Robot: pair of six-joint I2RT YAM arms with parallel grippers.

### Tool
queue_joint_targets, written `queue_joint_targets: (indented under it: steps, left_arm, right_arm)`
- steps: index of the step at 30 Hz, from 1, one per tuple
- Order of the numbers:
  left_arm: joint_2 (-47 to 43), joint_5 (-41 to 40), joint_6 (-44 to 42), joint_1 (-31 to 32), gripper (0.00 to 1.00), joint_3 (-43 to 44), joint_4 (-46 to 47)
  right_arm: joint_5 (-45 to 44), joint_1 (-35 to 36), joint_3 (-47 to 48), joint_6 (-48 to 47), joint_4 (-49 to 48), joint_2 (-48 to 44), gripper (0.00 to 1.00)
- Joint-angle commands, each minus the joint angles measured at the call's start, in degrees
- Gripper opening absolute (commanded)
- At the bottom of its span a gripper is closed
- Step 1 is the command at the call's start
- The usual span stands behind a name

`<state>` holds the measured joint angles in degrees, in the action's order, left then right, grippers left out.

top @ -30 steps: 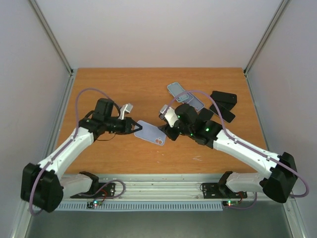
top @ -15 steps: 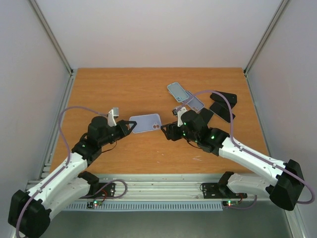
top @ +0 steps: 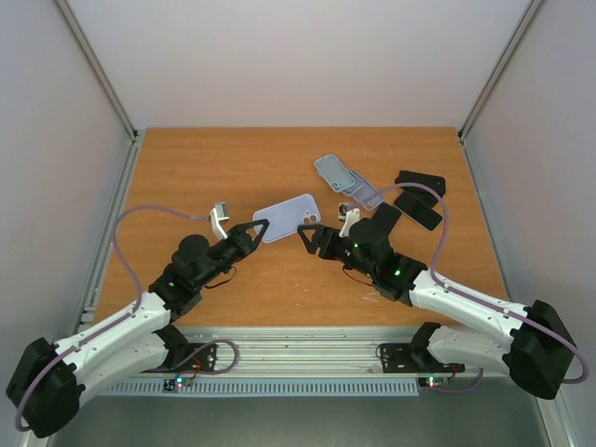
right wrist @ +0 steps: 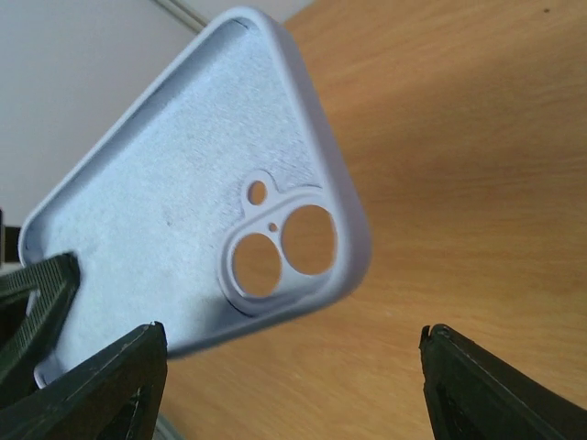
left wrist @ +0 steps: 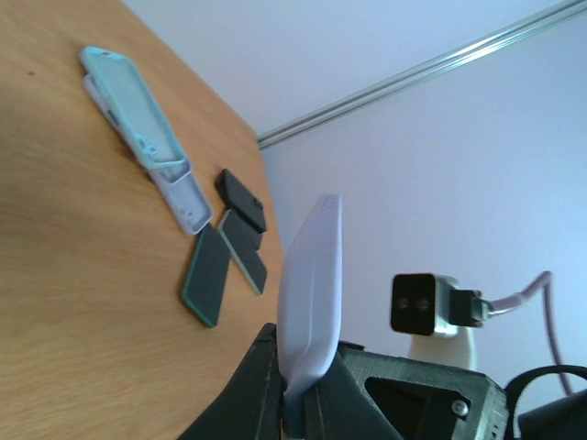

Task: Put the phone into the phone case
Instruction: Pass from the right arm to the left, then pass from the left arm to the right

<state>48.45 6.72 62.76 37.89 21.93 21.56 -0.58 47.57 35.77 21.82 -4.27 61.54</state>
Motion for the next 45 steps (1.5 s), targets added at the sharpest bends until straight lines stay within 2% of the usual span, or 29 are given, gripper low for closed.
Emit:
queue_joint_targets:
  steps: [1, 8, 15, 20, 29, 31, 34, 38, 42, 45]
  left_arm:
    - [0.24, -6.35, 0.67, 2.63, 0.01, -0.74, 11.41]
    - [0.51, -8.69, 1.69, 5.07, 0.00, -1.41, 14.41]
    - [1.04, -10.08, 3.58, 5.90, 0.00, -2.52, 16.57]
    - [2.03, -10.59, 5.03, 6.03, 0.00, -3.74, 18.21]
    - [1.21, -11.13, 5.97, 5.92, 0.04, -5.37, 17.88]
    - [0.96, -10.95, 6.03, 5.98, 0.07, -5.86, 18.04]
    - [-0.33, -11.01, 5.33, 6.03, 0.14, -6.37, 17.42]
    - [-3.97, -11.59, 2.52, 5.97, 0.30, -6.26, 12.06]
    - [-9.28, -12.91, -1.43, 5.97, 0.48, -5.89, 2.71]
    - [-13.12, -13.99, -7.08, 5.97, 0.60, -2.67, -9.61]
  right_arm:
    - [-0.45, 0.07, -1.25, 6.00, -12.24, 1.32, 0.76]
    - [-0.04, 0.24, -1.85, 6.77, -19.78, 3.11, 0.70]
    - [3.34, 0.26, -1.71, 7.67, -24.56, 5.35, 0.55]
    - [5.16, 0.24, -1.82, 6.26, -25.92, 5.68, 0.41]
    - [6.88, 0.16, -2.18, 4.07, -26.62, 5.09, 0.07]
    - [7.51, 0.08, -1.84, 3.22, -26.56, 5.02, 0.02]
    - [8.38, -0.02, -1.01, 1.75, -25.15, 4.68, 0.01]
    - [8.81, -0.30, -0.61, 0.35, -23.34, 3.75, 0.01]
    - [11.98, -1.69, 2.61, -2.92, -16.04, 2.98, 0.01]
    - [15.29, -3.36, 4.40, -5.02, -10.28, 2.91, 0.01]
